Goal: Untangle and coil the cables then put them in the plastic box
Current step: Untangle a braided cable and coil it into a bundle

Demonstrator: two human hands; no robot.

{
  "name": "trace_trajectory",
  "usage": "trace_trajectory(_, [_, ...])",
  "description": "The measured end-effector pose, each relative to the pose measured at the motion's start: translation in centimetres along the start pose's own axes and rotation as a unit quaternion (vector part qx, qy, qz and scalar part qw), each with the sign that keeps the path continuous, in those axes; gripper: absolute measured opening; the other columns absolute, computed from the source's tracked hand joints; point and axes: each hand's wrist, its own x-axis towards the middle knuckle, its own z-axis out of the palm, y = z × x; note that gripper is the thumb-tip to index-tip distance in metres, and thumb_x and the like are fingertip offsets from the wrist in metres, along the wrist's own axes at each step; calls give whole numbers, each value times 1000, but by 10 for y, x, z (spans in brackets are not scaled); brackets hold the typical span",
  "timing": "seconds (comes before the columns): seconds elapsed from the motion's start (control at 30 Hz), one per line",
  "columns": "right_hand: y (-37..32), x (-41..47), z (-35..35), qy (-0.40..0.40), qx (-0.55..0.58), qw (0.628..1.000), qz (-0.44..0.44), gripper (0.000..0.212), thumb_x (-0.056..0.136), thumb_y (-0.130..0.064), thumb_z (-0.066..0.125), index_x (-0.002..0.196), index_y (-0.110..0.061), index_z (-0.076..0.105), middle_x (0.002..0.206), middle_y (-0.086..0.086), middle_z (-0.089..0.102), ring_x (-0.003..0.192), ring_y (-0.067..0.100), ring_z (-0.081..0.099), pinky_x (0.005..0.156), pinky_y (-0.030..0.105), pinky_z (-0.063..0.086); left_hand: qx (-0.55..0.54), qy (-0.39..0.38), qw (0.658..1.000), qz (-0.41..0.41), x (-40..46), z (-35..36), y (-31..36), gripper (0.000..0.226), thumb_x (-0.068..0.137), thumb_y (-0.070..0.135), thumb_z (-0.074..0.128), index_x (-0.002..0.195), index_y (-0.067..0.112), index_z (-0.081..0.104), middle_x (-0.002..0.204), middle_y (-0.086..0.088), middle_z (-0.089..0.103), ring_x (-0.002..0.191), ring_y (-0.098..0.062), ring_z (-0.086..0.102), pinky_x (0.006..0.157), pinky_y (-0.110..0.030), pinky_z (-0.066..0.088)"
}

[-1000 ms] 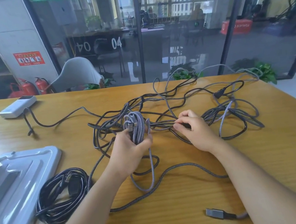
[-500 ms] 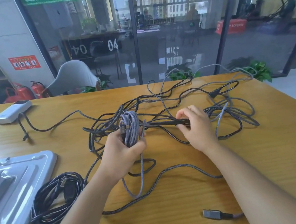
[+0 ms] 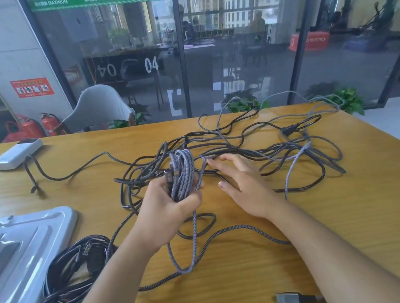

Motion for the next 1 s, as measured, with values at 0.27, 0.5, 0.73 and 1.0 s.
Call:
trace_trajectory(0.27, [-3, 6, 1, 74, -29, 997, -13, 63, 105, -26, 57, 161, -42, 33, 146, -6, 41, 138, 12, 28, 127, 48, 16, 18, -39, 999, 6, 0, 2, 0, 21, 91, 6, 70, 78, 23, 68, 69, -15, 45, 63, -23, 39, 58, -33, 35])
trace_trajectory(0.5, [-1, 7, 3, 95, -29, 995, -5, 19, 97, -28, 69, 115, -32, 65, 129, -6, 51, 127, 19, 40, 119, 38, 24, 12, -43, 999, 15, -1, 5, -1, 4, 86, 16, 68, 83, 18, 69, 76, -26, 48, 65, -25, 38, 59, -36, 34])
trace_trajectory(0.73, [3, 3, -13, 98, 57, 992, 53, 4, 98, -32, 71, 100, -29, 74, 90, -20, 68, 100, 13, 61, 108, 44, 43, -7, 58, 998, 8, 2, 6, -5, 23, 99, 9, 67, 78, 8, 58, 60, -2, 41, 54, -19, 32, 51, -25, 33])
trace_trajectory(1.0, [-30, -6, -13, -35, 318, 946, 54, 19, 103, -16, 64, 114, -16, 79, 103, -9, 80, 101, -1, 70, 87, 15, 51, 21, 93, 995, -11, 9, 15, -18, 11, 101, 16, 66, 108, 21, 72, 55, 11, 47, 49, -14, 31, 48, -23, 30])
